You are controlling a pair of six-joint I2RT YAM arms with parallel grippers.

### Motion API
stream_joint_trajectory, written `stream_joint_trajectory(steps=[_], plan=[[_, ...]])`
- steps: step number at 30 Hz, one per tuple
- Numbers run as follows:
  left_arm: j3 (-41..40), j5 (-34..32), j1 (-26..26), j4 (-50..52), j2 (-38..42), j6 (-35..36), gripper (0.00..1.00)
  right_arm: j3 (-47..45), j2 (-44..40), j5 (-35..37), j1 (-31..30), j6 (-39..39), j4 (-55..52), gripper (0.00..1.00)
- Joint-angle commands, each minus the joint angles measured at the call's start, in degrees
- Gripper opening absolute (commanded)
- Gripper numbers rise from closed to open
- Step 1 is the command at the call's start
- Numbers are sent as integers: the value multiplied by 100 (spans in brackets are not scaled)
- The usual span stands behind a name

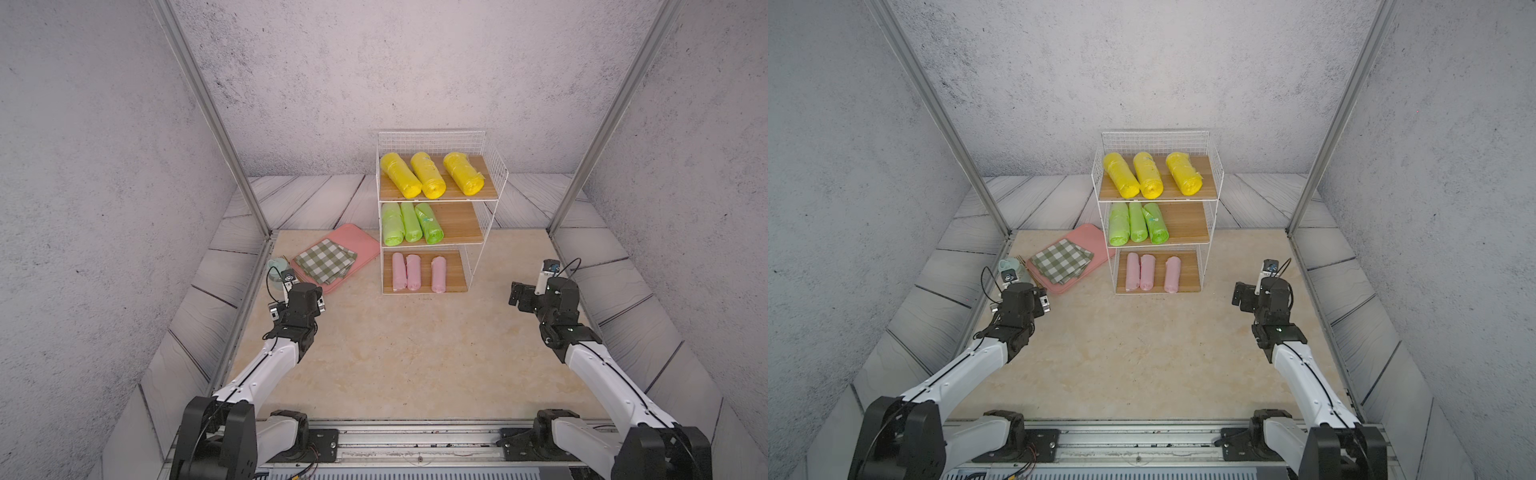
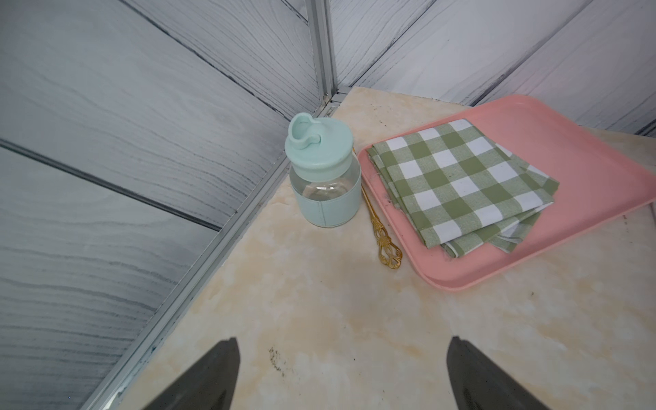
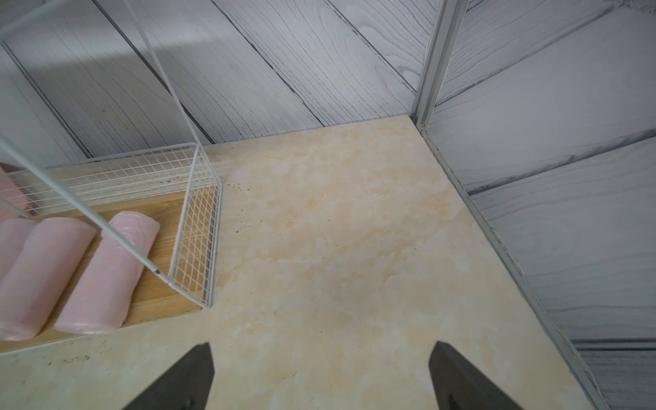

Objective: Sort the rolls of trash bags by color and place them on the shelf
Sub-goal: Reset both arms

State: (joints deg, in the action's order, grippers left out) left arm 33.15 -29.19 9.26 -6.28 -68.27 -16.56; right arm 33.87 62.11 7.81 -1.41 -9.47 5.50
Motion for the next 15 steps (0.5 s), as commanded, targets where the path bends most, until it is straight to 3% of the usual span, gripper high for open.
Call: stream_joint_trajectory(steps=[1,8,12,15], plan=[[-86,-454,-100,-853,-186,286,97,-355,446,343,28,185,1347,99],[-734,-260,-298,-2294,-781,257,97,-606,1251,295,51,412,2468,99],[-398,200,-487,-1884,-928,467,97,-500,1685,67,85,429,2539,99],[-310,464,-619,-2023,-1097,690,97,-873,1974,-1,81,484,3343,99]])
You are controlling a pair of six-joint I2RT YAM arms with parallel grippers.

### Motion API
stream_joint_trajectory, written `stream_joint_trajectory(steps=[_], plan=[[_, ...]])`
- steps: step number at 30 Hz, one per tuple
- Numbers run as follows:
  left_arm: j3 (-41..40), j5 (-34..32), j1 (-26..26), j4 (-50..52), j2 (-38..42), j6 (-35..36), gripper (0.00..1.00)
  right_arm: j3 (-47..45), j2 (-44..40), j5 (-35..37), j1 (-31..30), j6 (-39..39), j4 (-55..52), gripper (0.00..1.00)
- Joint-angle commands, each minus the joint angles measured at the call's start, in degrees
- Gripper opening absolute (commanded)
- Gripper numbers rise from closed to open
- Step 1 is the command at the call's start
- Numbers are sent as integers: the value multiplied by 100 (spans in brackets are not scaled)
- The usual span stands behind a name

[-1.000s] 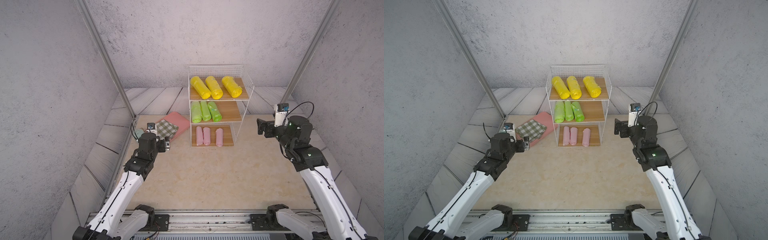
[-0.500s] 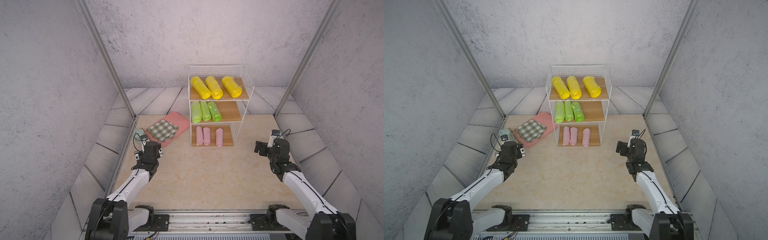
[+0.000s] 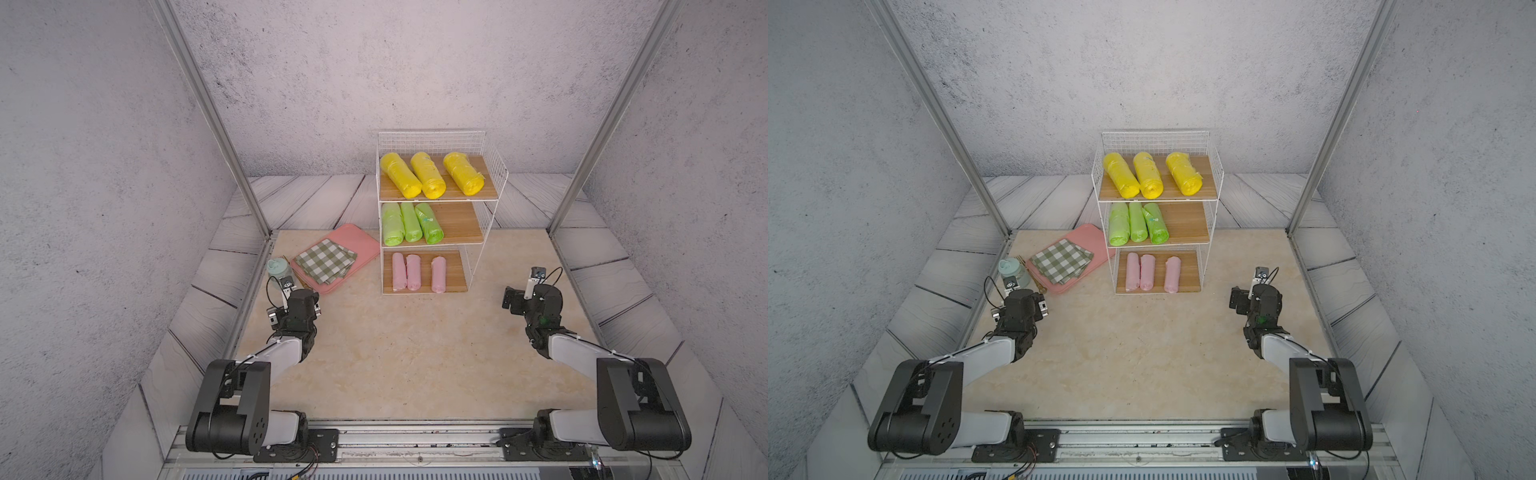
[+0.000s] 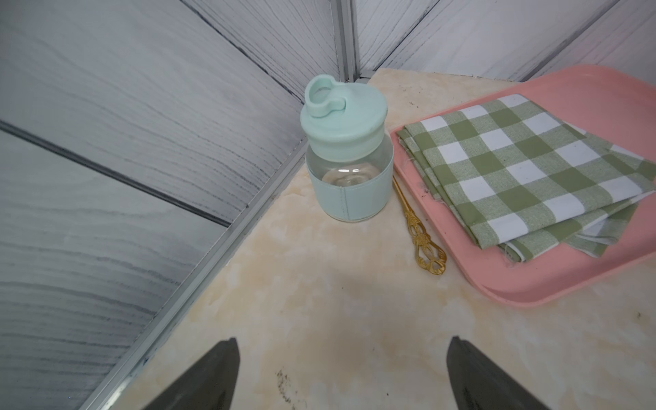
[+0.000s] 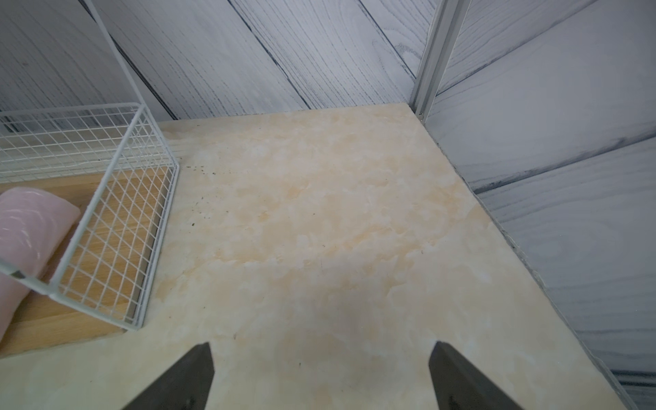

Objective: Sort the rolls of trash bags by color and place them on the shelf
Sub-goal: Reset both arms

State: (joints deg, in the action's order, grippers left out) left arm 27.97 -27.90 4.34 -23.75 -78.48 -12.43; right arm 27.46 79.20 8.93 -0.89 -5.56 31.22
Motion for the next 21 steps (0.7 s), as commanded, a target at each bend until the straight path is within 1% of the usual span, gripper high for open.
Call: stream_joint_trajectory(steps=[1,3,5,7,9,11,13,14,15,16,18,20,21], plan=[[214,461,-191,-382,-126,358,97,-407,384,-50,30,44,1195,99],[176,618,-324,-567,-175,399,97,-595,657,-30,44,15,1728,99],[-107,778,-450,-1209,-306,365,97,-642,910,-203,45,136,2194,99],[-253,843,-479,-1709,-447,378,97,-459,772,-317,45,154,1600,99],[-168,1166,-485,-1448,-419,472,97,-350,825,-406,45,201,1438,99],[-156,1501,-481,-1612,-567,643,97,-216,851,-347,45,162,1204,99],[-273,1731,-486,-2112,-897,755,97,-124,870,-367,44,188,1047,99],[-416,1777,-478,-2591,-1019,805,97,-131,873,-368,45,189,1063,99],[-460,1772,-478,-2774,-1053,805,97,-127,870,-374,45,187,1061,99],[-411,1760,-476,-2627,-1012,789,97,-133,876,-375,45,188,1048,99],[-237,1778,-483,-1937,-830,755,97,-111,878,-374,43,195,1038,99],[-314,1769,-484,-2312,-970,784,97,-102,881,-375,45,203,1016,99],[-295,1765,-487,-2287,-968,788,97,-106,880,-374,49,201,1011,99]])
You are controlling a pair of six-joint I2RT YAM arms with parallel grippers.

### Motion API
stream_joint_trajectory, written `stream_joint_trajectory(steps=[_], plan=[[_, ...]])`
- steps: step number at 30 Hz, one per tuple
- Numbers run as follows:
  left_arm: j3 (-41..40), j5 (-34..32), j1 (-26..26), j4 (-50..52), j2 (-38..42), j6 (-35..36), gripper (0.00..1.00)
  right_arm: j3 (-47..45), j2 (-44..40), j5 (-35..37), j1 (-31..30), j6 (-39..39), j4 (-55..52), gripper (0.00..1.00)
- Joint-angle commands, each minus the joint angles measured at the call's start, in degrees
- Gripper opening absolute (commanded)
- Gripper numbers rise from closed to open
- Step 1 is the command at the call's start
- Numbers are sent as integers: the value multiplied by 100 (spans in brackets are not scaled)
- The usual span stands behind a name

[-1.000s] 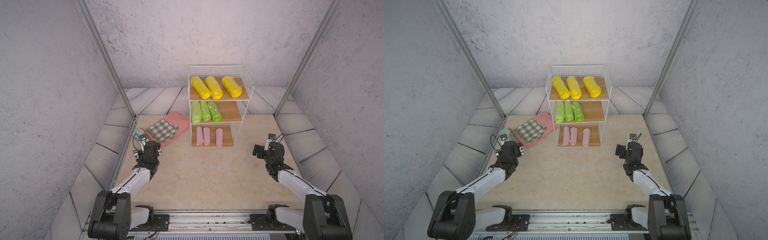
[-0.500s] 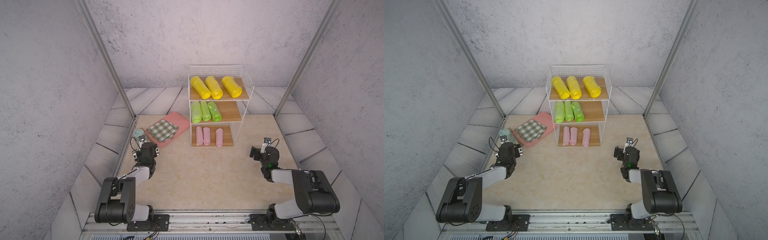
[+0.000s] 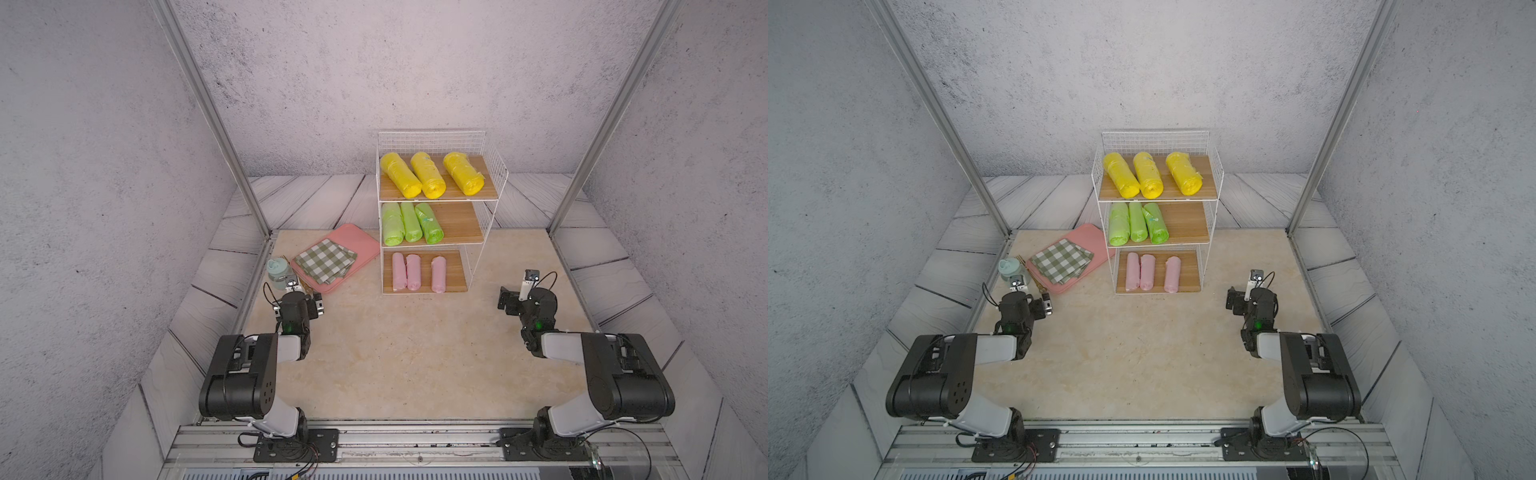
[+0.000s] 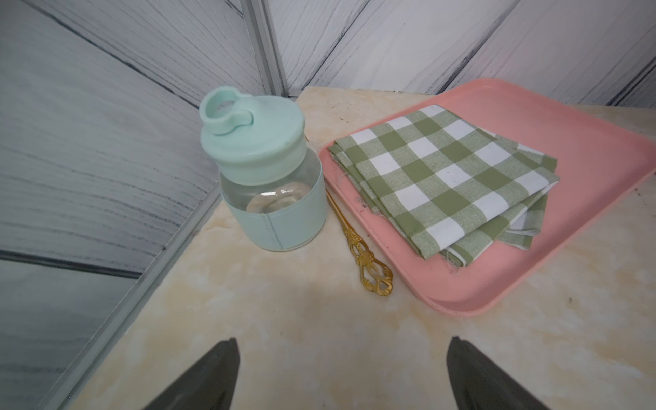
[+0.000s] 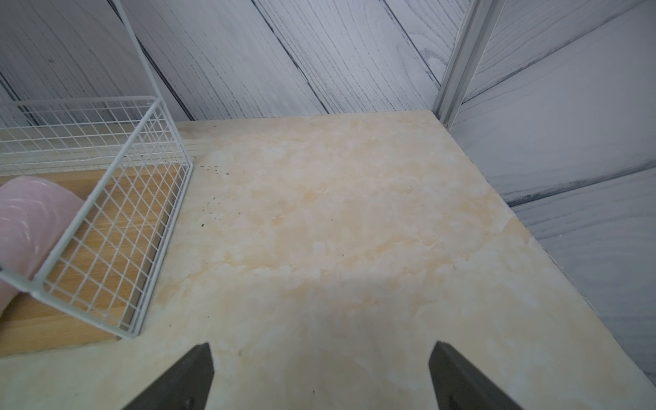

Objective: Sort the rolls of trash bags by color and place them on the shelf
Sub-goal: Reset both arms

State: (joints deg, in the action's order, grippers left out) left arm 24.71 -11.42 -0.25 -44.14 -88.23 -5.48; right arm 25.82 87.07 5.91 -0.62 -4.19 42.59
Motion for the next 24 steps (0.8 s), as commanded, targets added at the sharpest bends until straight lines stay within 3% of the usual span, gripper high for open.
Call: stream_joint_trajectory(steps=[1,24], plan=[[76,120,-27,-99,51,83,97,66,107,-73,18,60,-116,99],[131,195,7,88,75,170,97,45,80,-73,18,71,-109,99]])
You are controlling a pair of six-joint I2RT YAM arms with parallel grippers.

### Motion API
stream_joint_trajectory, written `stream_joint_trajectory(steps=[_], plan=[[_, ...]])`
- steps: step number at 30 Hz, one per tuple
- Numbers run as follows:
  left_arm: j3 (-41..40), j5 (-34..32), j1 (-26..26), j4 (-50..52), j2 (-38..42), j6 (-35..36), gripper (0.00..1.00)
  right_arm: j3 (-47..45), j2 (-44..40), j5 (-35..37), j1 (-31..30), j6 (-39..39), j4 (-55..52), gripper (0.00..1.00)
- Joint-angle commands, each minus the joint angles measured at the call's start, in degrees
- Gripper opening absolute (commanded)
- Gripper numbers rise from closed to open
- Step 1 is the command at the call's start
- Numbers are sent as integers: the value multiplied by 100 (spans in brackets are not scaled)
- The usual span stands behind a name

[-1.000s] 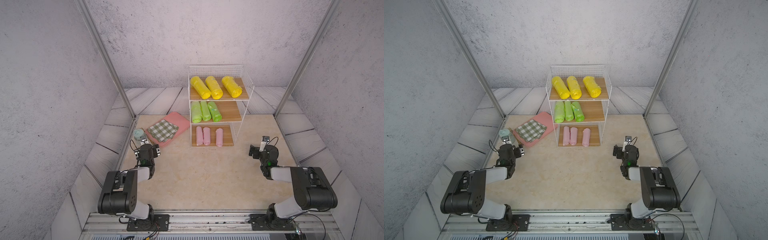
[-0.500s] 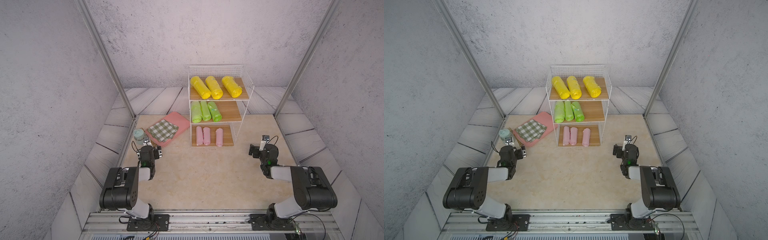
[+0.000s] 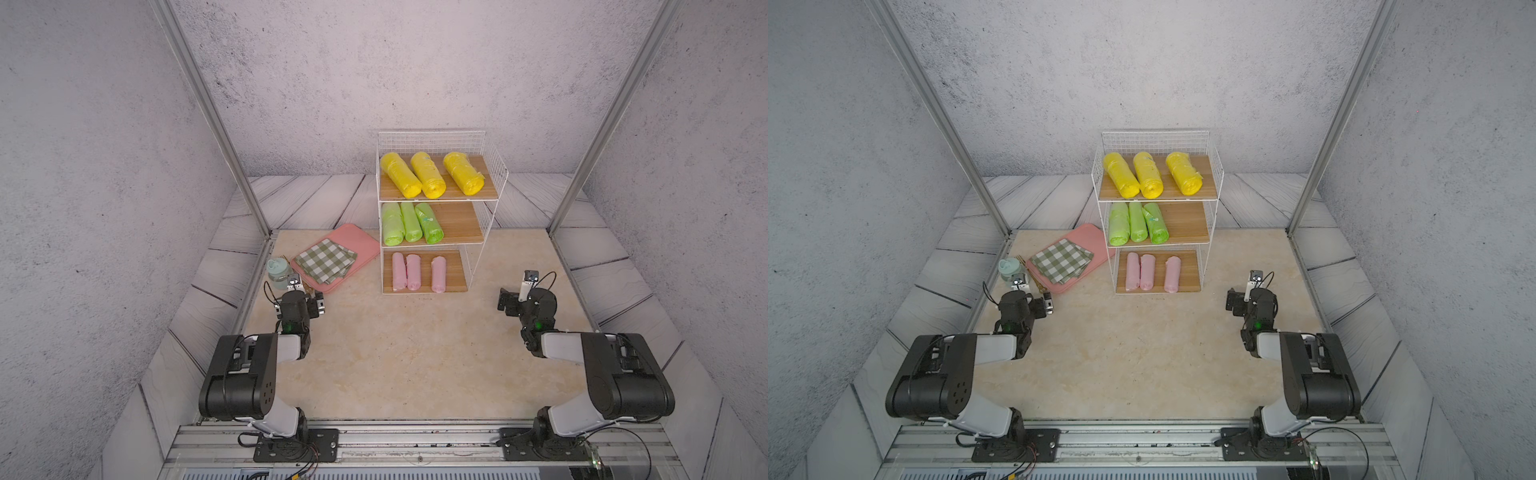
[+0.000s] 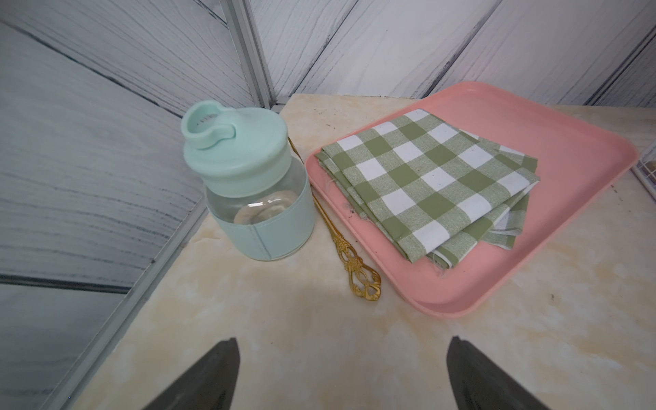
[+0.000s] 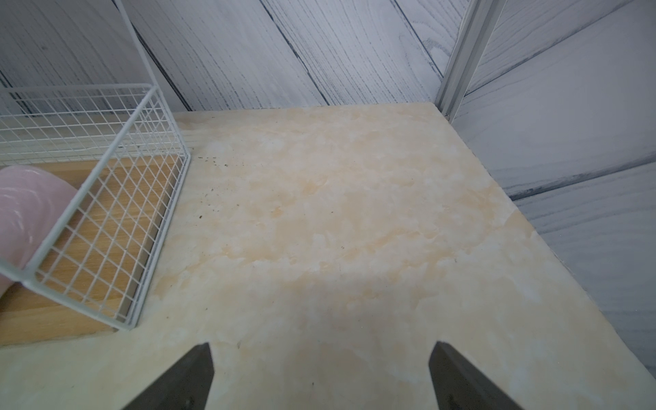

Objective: Sort the rolls of trash bags by color and place them on the shelf
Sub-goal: Reset both arms

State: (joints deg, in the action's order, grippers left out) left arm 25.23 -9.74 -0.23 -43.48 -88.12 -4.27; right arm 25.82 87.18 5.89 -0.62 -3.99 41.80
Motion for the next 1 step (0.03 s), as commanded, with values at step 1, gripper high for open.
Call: stream_joint_trajectory(steps=[1], plan=[[73,25,3,12,75,49,97,45,70,-70,18,49,-23,99]])
